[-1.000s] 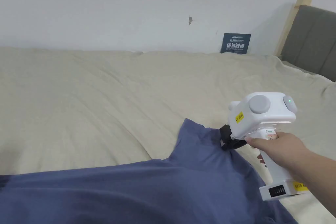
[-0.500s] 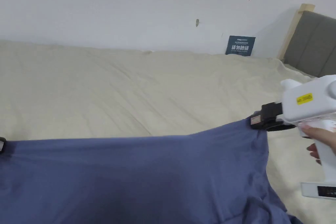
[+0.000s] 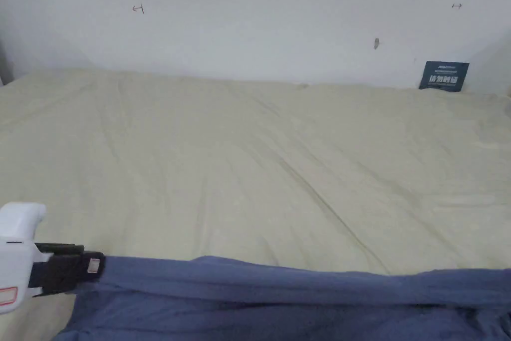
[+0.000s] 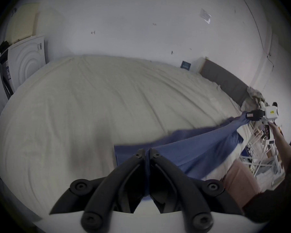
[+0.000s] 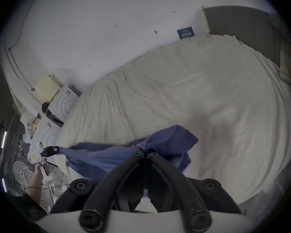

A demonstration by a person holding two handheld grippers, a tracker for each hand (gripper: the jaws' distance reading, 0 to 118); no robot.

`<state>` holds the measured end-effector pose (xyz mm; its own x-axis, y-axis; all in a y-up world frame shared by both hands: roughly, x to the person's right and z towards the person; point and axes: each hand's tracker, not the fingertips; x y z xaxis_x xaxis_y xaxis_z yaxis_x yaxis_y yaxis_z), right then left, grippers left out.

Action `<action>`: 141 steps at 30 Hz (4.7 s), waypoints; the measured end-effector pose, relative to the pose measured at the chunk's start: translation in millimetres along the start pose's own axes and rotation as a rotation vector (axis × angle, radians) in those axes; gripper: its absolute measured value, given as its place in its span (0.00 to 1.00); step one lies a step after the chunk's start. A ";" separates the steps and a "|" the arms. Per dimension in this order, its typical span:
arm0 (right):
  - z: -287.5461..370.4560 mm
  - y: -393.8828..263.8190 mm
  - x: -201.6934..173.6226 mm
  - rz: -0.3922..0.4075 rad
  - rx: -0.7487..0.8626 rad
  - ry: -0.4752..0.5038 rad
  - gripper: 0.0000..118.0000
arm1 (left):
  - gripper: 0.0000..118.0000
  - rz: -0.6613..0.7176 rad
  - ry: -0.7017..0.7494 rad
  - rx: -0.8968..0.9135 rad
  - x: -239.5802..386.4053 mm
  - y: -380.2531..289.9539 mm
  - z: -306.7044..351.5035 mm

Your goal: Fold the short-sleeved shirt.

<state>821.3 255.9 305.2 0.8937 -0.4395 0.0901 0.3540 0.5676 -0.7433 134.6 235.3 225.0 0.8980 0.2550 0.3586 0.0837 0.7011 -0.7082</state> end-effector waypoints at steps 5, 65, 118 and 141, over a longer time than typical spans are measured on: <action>-40.2 -40.2 25.4 -0.017 -0.084 -0.074 0.00 | 0.03 -0.034 0.052 -0.113 1.1 -41.2 -23.5; 9.2 -104.2 -199.7 0.411 0.691 -0.070 0.00 | 1.00 0.557 -0.324 -0.164 -102.0 -27.8 -39.4; -7.8 -113.5 -138.9 0.183 0.507 0.063 0.00 | 0.89 -0.020 -0.164 -0.436 183.0 64.7 -128.2; -11.0 -118.0 -136.0 0.176 0.449 0.095 0.00 | 0.00 -0.007 -0.007 -0.388 138.9 18.9 -121.2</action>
<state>654.9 241.0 373.4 0.9289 -0.3596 -0.0882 0.3021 0.8738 -0.3809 313.2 203.2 187.7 0.8940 0.2567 0.3672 0.2481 0.3988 -0.8828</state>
